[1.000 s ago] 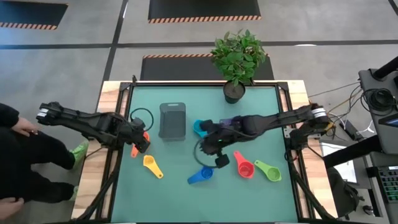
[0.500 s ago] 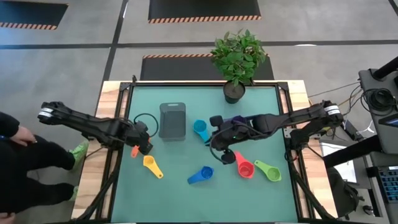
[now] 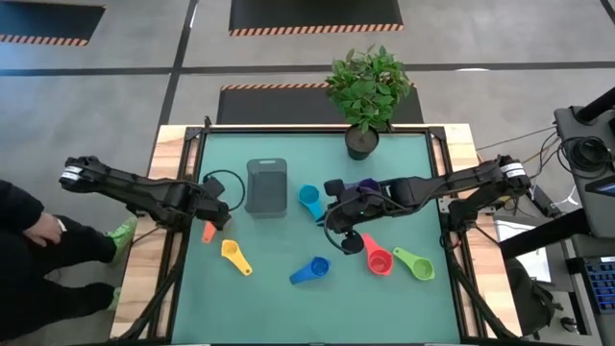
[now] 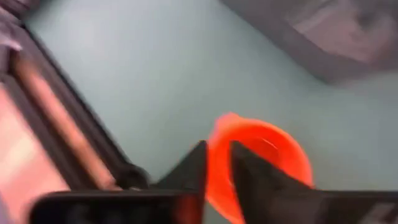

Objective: Nest measuring cups in basket
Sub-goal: Stack the orange measuring cup on top of the violet measuring cup

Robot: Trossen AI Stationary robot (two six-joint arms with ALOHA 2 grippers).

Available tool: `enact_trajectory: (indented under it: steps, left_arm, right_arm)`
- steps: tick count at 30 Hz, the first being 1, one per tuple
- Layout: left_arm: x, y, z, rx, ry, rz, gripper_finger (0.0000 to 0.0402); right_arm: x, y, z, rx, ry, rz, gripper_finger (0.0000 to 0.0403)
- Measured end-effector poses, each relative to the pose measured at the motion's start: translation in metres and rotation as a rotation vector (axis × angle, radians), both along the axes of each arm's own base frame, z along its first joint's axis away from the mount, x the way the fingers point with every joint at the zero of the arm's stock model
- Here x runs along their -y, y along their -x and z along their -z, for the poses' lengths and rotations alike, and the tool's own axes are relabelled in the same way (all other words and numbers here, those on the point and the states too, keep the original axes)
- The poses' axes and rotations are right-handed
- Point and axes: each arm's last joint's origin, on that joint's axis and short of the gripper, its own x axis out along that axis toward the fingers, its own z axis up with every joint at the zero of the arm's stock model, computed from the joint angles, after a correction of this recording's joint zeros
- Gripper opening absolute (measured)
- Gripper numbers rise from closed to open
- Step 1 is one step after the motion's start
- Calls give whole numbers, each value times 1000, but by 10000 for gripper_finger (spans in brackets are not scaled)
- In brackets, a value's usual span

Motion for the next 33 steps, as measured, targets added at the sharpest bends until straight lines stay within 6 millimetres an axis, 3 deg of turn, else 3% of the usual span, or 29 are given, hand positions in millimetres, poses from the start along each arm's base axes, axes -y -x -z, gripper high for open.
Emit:
enact_trajectory:
  steps: [5,19,33]
  left_arm:
    - [-6,4,13,-33,-84,-49,8]
    - [-9,-10,37,-127,-71,-164,0]
    - [0,-32,59,-215,91,-103,0]
  right_arm:
    - [0,0,1,-2,0,0,27]
    - [0,-1,7,-21,1,1,27]
    - [-4,0,8,-27,-7,-5,27]
